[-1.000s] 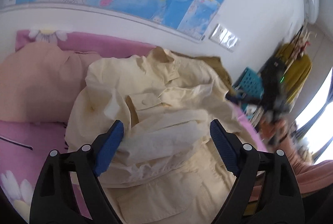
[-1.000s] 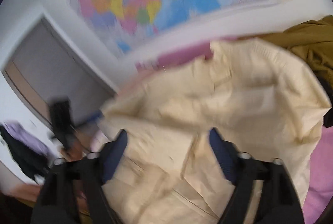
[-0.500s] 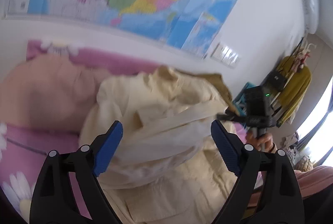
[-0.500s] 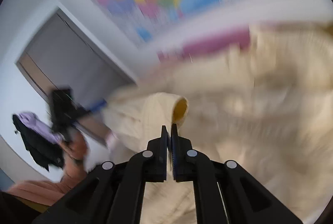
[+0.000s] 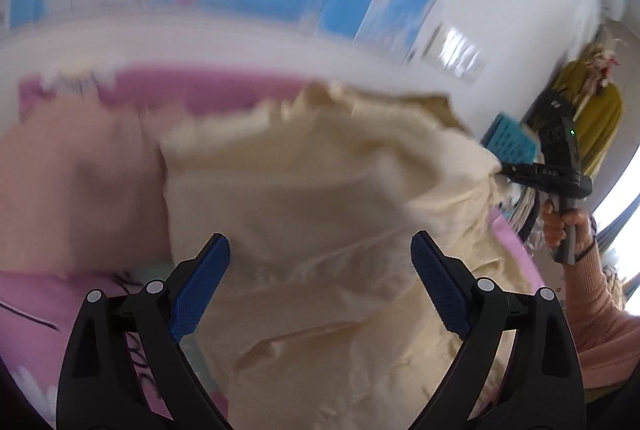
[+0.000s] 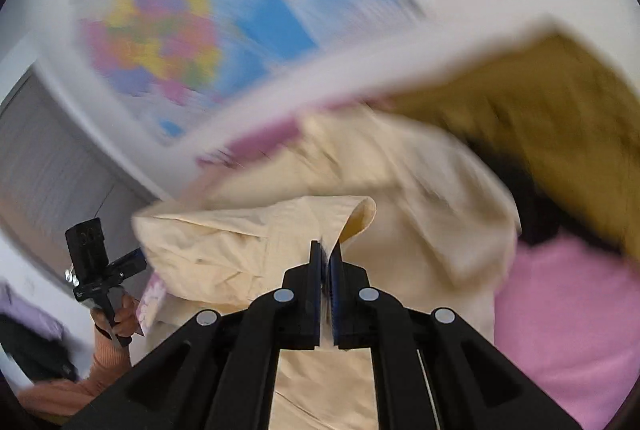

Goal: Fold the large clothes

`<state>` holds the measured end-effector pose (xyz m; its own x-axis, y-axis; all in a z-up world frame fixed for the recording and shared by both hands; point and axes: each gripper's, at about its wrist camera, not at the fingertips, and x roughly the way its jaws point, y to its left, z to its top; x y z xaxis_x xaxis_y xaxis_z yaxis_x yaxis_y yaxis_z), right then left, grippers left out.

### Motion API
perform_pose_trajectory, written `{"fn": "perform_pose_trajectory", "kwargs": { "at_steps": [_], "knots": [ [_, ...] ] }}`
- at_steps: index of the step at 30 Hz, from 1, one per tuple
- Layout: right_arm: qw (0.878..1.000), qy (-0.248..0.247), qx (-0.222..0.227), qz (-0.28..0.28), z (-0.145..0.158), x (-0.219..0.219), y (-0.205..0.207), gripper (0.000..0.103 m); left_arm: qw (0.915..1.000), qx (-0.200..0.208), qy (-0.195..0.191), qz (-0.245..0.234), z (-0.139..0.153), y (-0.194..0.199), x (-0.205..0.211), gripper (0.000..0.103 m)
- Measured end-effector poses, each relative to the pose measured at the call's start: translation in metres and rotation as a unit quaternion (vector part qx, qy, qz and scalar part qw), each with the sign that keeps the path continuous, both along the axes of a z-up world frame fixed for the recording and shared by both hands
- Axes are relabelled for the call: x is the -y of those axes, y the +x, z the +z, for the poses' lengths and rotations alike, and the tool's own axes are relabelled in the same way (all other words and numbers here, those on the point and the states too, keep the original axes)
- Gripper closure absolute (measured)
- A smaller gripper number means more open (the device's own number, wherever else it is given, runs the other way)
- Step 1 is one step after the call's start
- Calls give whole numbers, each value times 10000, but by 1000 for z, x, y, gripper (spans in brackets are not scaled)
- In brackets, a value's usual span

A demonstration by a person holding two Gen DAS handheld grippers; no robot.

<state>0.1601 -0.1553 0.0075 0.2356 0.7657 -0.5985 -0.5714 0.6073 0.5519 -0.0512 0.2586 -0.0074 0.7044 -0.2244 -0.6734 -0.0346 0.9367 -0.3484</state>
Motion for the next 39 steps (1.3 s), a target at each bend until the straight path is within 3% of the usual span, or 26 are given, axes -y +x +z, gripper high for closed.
{"fn": "perform_pose_trajectory", "kwargs": {
  "at_steps": [2,5,9,10,12,13,16,18,19,24,26,29,32,35,37,38,39],
  "knots": [
    [9992,-201,-283,-215,-28,7,9,100,9996,-267,73,63,-16,14,1,16],
    [9981,-423,-377,-244,-45,12,7,100,9986,-463,234,71,-26,28,6,16],
    [9985,-546,-41,-53,-30,13,-8,92,9967,-579,567,76,-25,41,13,16],
    [9989,-463,6,-19,-24,17,-11,85,9969,-544,568,44,-23,43,13,16],
    [9994,-335,102,72,-14,19,-17,31,9968,-513,616,1,-19,50,15,16],
    [9992,-324,213,108,-11,19,-21,30,9965,-523,655,-27,-18,54,15,16],
    [9985,-455,160,258,-17,11,-26,38,9952,-760,597,-127,-25,75,15,16],
    [9972,-681,187,260,-22,0,-28,94,9937,-927,619,-121,-31,85,15,16],
    [9969,-708,182,284,-23,1,-29,103,9923,-1041,664,-84,-34,92,14,16],
    [9991,-132,403,47,5,33,-44,102,9893,-1167,881,19,-39,106,16,16],
    [9990,18,435,-70,12,48,-49,102,9851,-1264,1166,16,-46,109,22,14],
    [9971,-464,575,-190,8,54,-53,95,9727,-1442,1817,-22,-60,114,38,14],
    [9950,-705,598,-385,2,45,-48,24,9666,-1375,2161,95,-59,113,47,13],
    [9937,-868,569,-421,-11,25,-33,29,9699,-1148,2121,348,-47,105,47,13],
    [9950,-871,351,-338,-24,14,-22,44,9715,-1007,2096,463,-38,98,46,15],
    [9944,-950,323,-335,-28,10,-20,56,9732,-928,2049,480,-32,93,46,16],
    [9929,-1052,387,-391,-29,8,-20,76,9738,-891,2039,475,-29,90,47,16]
  ]
}}
